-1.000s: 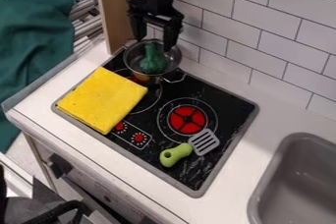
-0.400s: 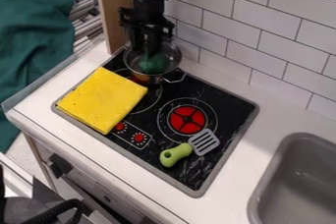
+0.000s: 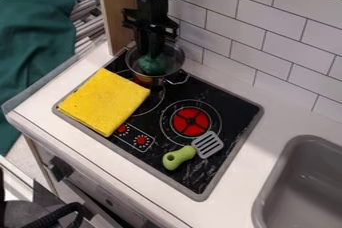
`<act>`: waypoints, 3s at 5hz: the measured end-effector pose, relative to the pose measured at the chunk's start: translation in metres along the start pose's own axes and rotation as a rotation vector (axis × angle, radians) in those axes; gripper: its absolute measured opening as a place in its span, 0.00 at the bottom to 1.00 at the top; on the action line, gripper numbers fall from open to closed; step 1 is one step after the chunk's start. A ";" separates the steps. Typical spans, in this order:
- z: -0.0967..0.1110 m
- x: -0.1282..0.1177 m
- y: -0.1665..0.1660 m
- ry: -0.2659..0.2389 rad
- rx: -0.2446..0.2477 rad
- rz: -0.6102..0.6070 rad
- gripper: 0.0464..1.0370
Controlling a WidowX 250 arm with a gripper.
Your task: Take the red object out of the pot and put it on the left burner
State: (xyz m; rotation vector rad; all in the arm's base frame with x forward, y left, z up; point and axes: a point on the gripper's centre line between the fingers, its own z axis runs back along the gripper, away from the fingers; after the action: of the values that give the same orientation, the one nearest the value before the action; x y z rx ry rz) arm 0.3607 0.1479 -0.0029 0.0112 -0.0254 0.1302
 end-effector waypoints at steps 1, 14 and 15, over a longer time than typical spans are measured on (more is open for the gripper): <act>0.002 -0.007 -0.001 -0.009 0.002 0.005 0.20; 0.024 -0.093 0.009 -0.003 0.059 -0.059 0.26; 0.023 -0.089 0.008 -0.002 0.057 -0.069 0.54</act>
State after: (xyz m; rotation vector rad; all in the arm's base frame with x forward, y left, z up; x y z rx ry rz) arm 0.2705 0.1440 0.0180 0.0692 -0.0237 0.0621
